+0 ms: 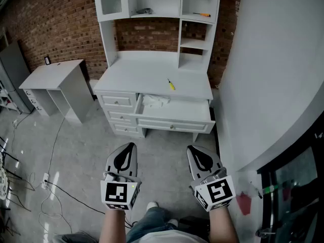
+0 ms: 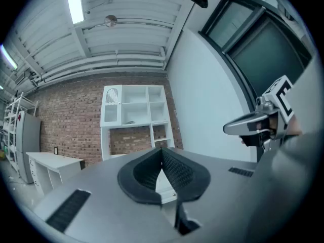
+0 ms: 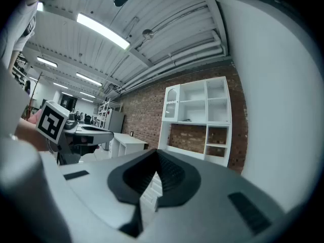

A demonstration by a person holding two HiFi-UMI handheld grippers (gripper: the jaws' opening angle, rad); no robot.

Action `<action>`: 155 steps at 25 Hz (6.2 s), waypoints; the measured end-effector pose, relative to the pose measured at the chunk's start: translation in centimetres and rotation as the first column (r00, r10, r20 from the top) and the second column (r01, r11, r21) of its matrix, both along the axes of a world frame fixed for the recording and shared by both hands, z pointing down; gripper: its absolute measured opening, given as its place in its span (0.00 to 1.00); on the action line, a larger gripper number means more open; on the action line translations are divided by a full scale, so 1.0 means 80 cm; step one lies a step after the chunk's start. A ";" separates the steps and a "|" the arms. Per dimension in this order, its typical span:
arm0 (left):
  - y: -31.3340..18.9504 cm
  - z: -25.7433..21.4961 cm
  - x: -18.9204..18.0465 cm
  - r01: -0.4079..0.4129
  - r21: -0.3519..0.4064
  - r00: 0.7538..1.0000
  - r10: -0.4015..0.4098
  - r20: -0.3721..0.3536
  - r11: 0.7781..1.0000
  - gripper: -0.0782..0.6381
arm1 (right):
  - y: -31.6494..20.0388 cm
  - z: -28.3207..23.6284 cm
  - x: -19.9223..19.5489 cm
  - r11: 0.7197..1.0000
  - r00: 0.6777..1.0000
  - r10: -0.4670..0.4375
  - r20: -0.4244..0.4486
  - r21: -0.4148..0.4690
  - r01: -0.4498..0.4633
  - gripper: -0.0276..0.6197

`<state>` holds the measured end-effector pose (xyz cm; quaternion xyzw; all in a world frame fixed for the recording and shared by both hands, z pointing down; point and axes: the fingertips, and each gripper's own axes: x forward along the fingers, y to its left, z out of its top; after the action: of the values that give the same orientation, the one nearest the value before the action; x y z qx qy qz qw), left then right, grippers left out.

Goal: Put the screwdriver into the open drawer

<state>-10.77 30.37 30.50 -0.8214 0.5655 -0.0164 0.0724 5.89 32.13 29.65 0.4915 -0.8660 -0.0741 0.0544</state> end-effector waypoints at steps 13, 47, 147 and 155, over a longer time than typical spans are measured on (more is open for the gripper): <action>-0.118 0.018 -0.052 -0.021 -0.021 0.998 0.020 -0.052 1.000 0.13 | -0.112 0.014 -0.047 0.998 0.998 0.048 -0.035 -0.035 -0.049 0.06; -0.513 0.062 -0.059 0.023 -0.105 0.997 -0.031 -0.077 0.994 0.13 | -0.542 0.049 -0.007 0.984 0.990 0.141 0.021 -0.113 -0.137 0.06; -0.657 0.224 -0.040 0.014 -0.451 1.000 -0.005 0.022 0.892 0.13 | -0.671 0.543 0.017 0.511 0.728 -0.551 -0.408 -0.855 -0.093 0.16; -0.659 0.229 -0.040 0.012 -0.459 1.000 0.001 0.026 0.888 0.13 | -0.665 0.561 0.014 0.501 0.711 -0.565 -0.419 -0.859 -0.108 0.21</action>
<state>-13.96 -22.35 48.82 -0.8134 0.5470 -0.1603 -0.1165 7.01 -21.07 74.54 0.2122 -0.7730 0.1748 0.5717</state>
